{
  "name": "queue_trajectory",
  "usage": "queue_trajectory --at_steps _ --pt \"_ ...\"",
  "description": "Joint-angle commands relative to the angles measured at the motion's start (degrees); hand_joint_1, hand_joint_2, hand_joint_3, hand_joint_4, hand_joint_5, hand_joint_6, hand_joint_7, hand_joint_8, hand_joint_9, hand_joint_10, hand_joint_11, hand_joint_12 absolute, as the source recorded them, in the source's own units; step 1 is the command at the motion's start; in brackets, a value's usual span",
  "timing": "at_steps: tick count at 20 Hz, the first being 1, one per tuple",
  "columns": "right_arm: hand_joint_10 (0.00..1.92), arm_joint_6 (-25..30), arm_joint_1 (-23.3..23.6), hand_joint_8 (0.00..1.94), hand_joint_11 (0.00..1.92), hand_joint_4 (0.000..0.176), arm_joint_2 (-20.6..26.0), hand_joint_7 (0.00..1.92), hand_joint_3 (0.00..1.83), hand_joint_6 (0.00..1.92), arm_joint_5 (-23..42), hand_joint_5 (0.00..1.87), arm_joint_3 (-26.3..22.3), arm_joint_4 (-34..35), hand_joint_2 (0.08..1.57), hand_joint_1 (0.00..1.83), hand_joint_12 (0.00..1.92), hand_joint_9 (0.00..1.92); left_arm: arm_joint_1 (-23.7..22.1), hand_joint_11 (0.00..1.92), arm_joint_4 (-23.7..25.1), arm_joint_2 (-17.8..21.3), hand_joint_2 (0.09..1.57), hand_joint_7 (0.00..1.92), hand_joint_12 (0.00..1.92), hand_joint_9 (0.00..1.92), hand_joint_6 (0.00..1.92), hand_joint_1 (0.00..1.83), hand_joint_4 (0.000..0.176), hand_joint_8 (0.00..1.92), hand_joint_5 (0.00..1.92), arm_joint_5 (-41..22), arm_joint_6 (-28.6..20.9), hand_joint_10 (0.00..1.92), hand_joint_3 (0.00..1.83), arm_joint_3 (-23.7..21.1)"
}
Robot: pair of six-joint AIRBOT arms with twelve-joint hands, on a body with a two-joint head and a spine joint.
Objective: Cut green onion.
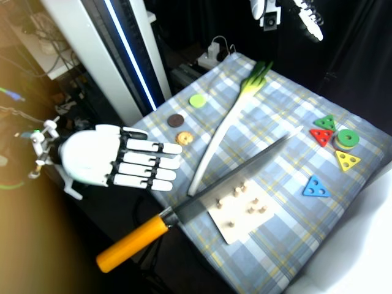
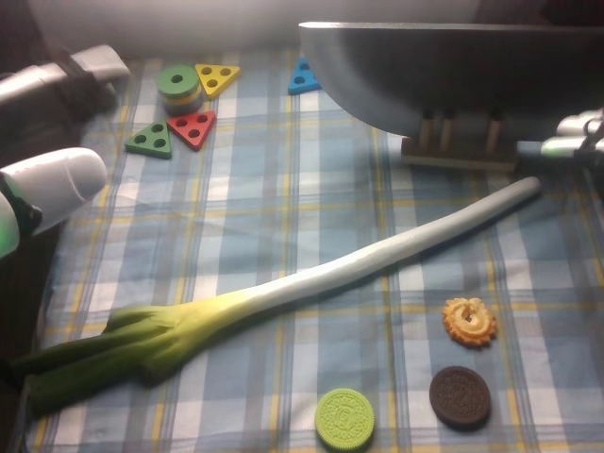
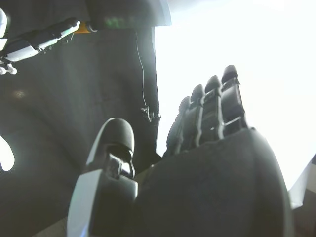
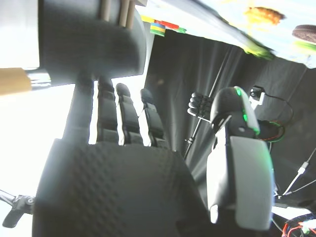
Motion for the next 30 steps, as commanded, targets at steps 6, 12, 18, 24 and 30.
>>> queue_trajectory --at_steps 6,12,18,24,30 --pt "0.00 -1.4 3.7 0.00 0.20 0.064 0.2 0.21 0.00 0.00 10.4 0.14 1.1 3.4 1.15 0.76 0.14 0.23 -0.6 0.00 -0.5 -0.8 1.42 0.43 0.71 0.41 0.00 0.42 0.066 0.00 0.43 -6.6 -0.7 0.00 0.00 0.2" --pt "0.00 -6.4 6.1 0.00 0.00 0.176 0.5 0.00 0.00 0.00 10.5 0.00 4.6 14.9 0.82 0.82 0.00 0.00 -0.7 0.00 -0.4 -1.0 1.41 0.46 0.77 0.41 0.00 0.53 0.067 0.01 0.43 -5.9 -1.2 0.01 0.00 0.4" --pt "0.00 -6.4 13.6 0.00 0.00 0.176 -1.5 0.00 0.00 0.00 -1.1 0.00 11.0 16.4 0.87 0.93 0.00 0.00 -0.7 0.00 -0.4 -1.0 1.39 0.47 0.77 0.43 0.00 0.62 0.058 0.00 0.45 -5.2 -1.8 0.00 0.00 0.6" --pt "0.00 -10.9 22.1 0.00 0.00 0.176 -5.1 0.00 0.00 0.00 -14.8 0.00 16.4 14.8 0.87 0.99 0.00 0.00 -0.7 0.00 -0.1 -1.0 1.39 0.49 0.77 0.47 0.00 0.59 0.052 0.01 0.48 -4.7 -2.4 0.00 0.00 0.8" --pt "0.01 -11.3 23.5 0.01 0.07 0.176 -6.7 0.20 0.00 0.01 -18.4 0.12 18.7 14.8 0.93 0.96 0.03 0.14 -0.7 0.07 0.1 -1.0 1.37 0.60 0.91 0.53 0.00 0.68 0.049 0.00 0.57 -4.3 -3.6 0.00 0.00 1.1"
